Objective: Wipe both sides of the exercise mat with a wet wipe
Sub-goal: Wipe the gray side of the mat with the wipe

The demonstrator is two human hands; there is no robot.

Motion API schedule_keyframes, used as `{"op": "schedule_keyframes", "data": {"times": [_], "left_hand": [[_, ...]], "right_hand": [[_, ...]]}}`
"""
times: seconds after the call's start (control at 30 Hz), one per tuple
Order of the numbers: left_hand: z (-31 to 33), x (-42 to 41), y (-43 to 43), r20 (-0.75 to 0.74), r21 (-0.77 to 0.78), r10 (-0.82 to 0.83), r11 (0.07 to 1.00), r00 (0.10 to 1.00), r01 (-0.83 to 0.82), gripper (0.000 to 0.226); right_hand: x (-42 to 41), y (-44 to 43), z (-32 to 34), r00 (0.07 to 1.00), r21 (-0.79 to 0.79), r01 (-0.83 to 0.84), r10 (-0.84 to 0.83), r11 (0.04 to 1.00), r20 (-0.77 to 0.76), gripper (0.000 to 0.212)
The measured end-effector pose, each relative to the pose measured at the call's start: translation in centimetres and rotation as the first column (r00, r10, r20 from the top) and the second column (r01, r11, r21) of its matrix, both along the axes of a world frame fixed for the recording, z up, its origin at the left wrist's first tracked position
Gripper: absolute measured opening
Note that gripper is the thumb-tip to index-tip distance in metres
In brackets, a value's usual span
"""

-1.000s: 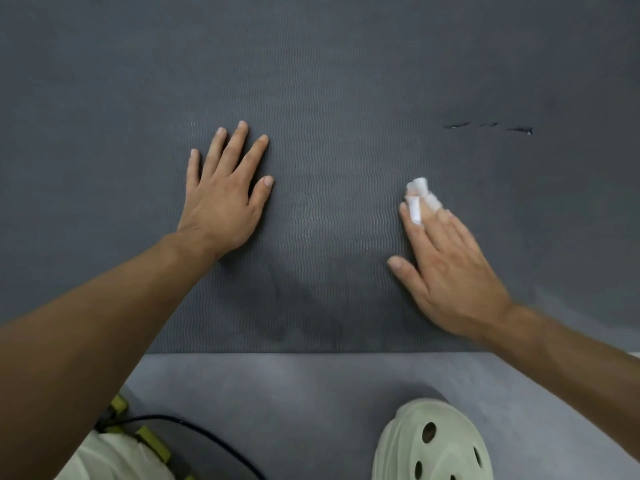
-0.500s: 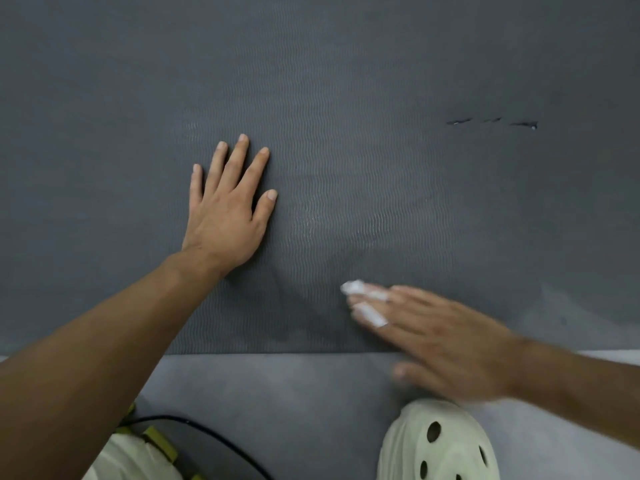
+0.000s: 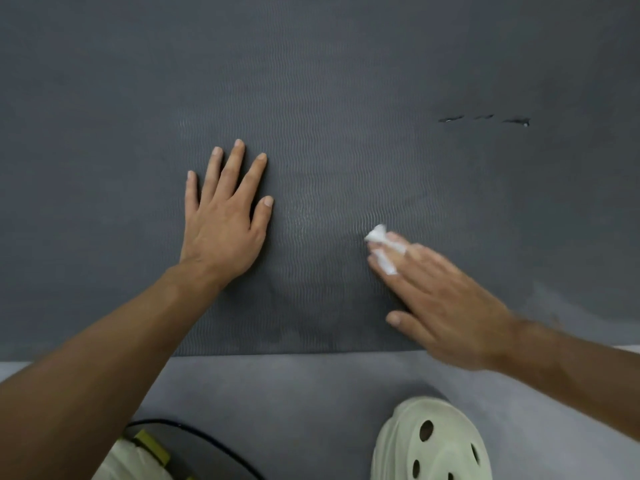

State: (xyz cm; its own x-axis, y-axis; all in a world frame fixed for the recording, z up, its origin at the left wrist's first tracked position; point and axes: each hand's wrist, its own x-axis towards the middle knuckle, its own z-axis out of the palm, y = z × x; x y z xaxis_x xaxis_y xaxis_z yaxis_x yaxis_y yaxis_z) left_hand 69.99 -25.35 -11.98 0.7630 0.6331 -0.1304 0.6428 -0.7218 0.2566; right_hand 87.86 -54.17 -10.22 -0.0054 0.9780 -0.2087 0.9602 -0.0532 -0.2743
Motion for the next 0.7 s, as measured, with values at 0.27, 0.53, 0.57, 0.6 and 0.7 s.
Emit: {"op": "schedule_keyframes", "data": {"times": [0.27, 0.53, 0.57, 0.6, 0.7], "left_hand": [[0.3, -0.3, -1.7, -0.023, -0.015, -0.023, 1.0, 0.999, 0.023, 0.063], [0.1, -0.4, -1.8, -0.026, -0.003, -0.02, 1.0, 0.999, 0.02, 0.064], [0.1, -0.4, -1.8, -0.026, -0.002, -0.02, 1.0, 0.999, 0.02, 0.064], [0.1, -0.3, -1.8, -0.027, -0.001, -0.021, 1.0, 0.999, 0.021, 0.064], [0.0, -0.3, -1.8, -0.024, 0.002, -0.021, 1.0, 0.999, 0.021, 0.064]], "right_hand": [[-0.4, 1.4, -0.1, 0.958, -0.013, -0.288, 0.288, 0.957, 0.004, 0.071], [12.5, 3.6, -0.8, 0.945, 0.014, 0.262, -0.259, 0.965, 0.201, 0.073], [12.7, 4.0, -1.0, 0.933, 0.026, 0.311, -0.31, 0.95, 0.182, 0.074], [12.5, 4.5, -1.3, 0.922, 0.035, 0.354, -0.355, 0.934, 0.156, 0.075], [9.6, 5.6, -1.6, 0.91, 0.043, 0.403, -0.406, 0.914, 0.09, 0.079]]}}
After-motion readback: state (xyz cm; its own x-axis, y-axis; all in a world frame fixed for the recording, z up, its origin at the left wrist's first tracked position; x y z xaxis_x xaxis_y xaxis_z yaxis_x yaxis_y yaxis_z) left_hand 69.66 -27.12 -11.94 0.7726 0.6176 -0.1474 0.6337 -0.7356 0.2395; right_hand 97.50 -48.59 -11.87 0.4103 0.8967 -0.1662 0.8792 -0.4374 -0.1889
